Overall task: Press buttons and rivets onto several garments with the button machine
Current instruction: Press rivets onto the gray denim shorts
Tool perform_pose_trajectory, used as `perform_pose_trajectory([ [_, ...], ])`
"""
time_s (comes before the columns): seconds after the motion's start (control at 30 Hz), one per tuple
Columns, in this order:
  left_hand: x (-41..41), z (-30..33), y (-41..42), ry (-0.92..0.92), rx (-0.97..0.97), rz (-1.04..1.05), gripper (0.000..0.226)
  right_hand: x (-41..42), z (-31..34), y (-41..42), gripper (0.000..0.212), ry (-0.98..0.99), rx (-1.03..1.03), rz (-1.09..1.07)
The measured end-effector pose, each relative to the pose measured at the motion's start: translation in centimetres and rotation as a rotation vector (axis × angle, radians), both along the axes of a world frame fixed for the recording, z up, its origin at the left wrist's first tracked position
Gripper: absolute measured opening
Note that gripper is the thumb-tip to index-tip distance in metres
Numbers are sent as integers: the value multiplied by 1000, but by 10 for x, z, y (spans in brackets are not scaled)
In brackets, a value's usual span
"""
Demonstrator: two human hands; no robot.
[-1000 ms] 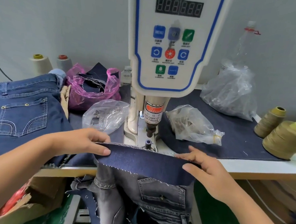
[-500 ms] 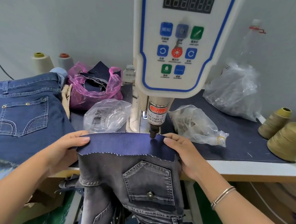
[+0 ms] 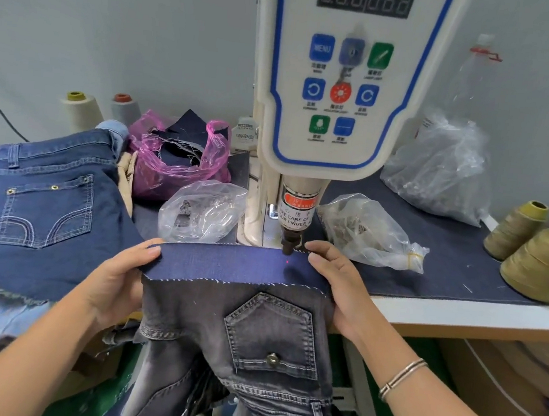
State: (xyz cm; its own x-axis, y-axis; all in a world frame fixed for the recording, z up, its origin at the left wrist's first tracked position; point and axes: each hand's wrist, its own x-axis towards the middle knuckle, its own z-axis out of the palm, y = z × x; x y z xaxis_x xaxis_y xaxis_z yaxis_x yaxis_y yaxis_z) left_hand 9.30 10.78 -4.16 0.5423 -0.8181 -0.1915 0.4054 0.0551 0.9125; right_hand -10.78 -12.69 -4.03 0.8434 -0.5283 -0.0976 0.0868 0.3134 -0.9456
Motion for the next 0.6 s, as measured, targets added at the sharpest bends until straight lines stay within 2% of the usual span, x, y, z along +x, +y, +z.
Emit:
perform_pose_trajectory([
  [0.07, 1, 0, 2, 68, -39, -7, 29, -2, -2, -2, 37, -48, 75, 25],
  [0.27, -1, -3, 0, 26, -16, 84, 23, -1, -6, -5, 34, -96, 110, 44],
  [0.43, -4, -1, -3, 76, -152, 120, 19, 3, -9, -1, 37, -83, 22, 40],
  [0.6, -3, -3, -4, 65, -163, 169, 12, 4, -10, 1, 35, -13, -167, -2],
])
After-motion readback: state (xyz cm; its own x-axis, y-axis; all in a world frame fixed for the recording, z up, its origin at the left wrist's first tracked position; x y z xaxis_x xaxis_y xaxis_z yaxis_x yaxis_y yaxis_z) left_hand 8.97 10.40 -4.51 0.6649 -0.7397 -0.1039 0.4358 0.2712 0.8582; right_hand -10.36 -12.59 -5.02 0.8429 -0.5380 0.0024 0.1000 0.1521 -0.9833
